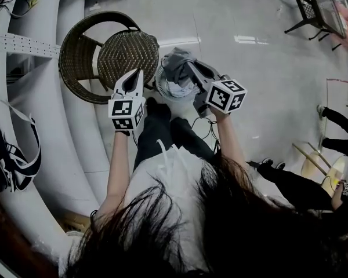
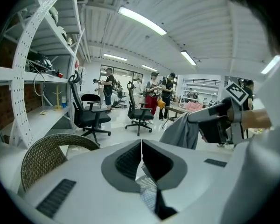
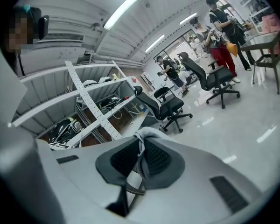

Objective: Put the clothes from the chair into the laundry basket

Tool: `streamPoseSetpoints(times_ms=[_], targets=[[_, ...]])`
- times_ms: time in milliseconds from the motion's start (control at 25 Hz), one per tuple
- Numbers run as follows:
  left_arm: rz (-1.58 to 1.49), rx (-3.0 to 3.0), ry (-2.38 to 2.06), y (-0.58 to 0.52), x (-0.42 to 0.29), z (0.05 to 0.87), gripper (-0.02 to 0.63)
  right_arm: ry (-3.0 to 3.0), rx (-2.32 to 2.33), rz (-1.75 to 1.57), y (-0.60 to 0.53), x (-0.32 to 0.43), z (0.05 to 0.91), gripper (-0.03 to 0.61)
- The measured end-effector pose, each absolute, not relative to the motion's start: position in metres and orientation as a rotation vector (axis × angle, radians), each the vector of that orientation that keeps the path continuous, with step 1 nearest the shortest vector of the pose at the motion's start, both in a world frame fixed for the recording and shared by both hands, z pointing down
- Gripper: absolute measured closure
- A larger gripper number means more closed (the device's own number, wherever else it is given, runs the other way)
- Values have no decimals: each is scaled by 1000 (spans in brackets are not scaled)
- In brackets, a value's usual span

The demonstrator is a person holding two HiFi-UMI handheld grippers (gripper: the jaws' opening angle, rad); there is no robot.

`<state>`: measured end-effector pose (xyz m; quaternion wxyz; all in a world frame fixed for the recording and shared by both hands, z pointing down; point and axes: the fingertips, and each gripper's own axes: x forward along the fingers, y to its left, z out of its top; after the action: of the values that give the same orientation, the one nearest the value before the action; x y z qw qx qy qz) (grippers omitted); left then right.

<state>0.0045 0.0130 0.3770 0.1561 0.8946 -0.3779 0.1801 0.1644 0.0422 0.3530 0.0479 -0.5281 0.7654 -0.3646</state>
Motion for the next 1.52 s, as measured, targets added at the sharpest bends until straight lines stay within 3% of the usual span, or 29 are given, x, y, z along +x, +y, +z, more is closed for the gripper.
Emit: streamPoseSetpoints(times_ms=[680, 1520], targets=[[584, 2659, -896, 78, 83, 373, 594, 2249, -1715, -1210, 127, 212, 389, 535], [819, 2681, -640, 27, 97, 484, 595, 2077, -1883, -1728, 112, 198, 594, 535]])
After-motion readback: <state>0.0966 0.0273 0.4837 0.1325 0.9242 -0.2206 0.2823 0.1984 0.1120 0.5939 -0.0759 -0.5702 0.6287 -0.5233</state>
